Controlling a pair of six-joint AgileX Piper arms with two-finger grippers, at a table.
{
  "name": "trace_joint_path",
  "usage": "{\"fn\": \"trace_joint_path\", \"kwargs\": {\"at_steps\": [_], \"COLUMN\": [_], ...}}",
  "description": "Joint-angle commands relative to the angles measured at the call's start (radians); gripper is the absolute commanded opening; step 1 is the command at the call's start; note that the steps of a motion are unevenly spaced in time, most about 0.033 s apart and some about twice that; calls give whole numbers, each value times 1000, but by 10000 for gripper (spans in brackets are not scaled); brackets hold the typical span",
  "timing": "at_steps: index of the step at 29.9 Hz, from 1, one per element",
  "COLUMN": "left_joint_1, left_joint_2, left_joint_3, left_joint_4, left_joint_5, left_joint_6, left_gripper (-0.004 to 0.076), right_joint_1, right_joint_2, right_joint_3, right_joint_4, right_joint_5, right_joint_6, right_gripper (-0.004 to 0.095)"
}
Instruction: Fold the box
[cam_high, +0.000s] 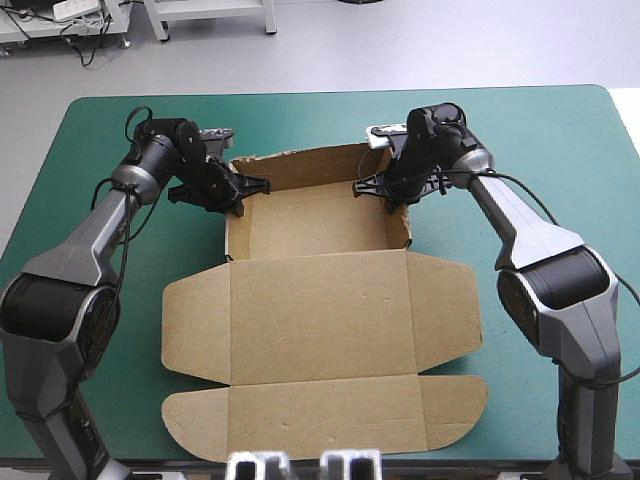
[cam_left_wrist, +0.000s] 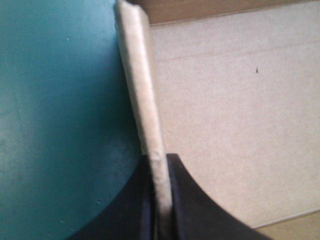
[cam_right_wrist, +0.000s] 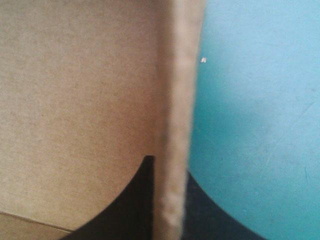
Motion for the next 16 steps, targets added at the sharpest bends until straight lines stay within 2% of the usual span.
{"fn": "trace_joint_path", "kwargs": {"at_steps": [1,5,7,9,10,12,16], "left_joint_1": [-19,-19,-19,-19,-19,-19,-19], "left_joint_2": [-13,10,19,31,41,48,48], "left_joint_3": [-34,-36,-36,-40,-45,-49,-54], "left_joint_4": [-110,-109,-109,-109,-109,-124,-212], "left_joint_5": [2,51,86,133,171,181,181], "left_joint_6": [-3,10,10,10,10,10,24], "left_gripper": [-10,-9,-8,9,26,71,204], "right_joint_1": [3,3,3,3,3,3,3], "right_joint_2": [-60,-60,-60,-60,-60,-60,-60], "right_joint_3": [-29,-29,-29,-29,-29,-29,-29], "right_joint_4": [88,29,10,10,8,8,1], "right_joint_5": [-61,-56,-52,-46,-42,-34,-30], "right_joint_6": [-78,-108,-111,-137,-150,-150,-148], "right_gripper": [-9,15,70,172,235,357,474]}}
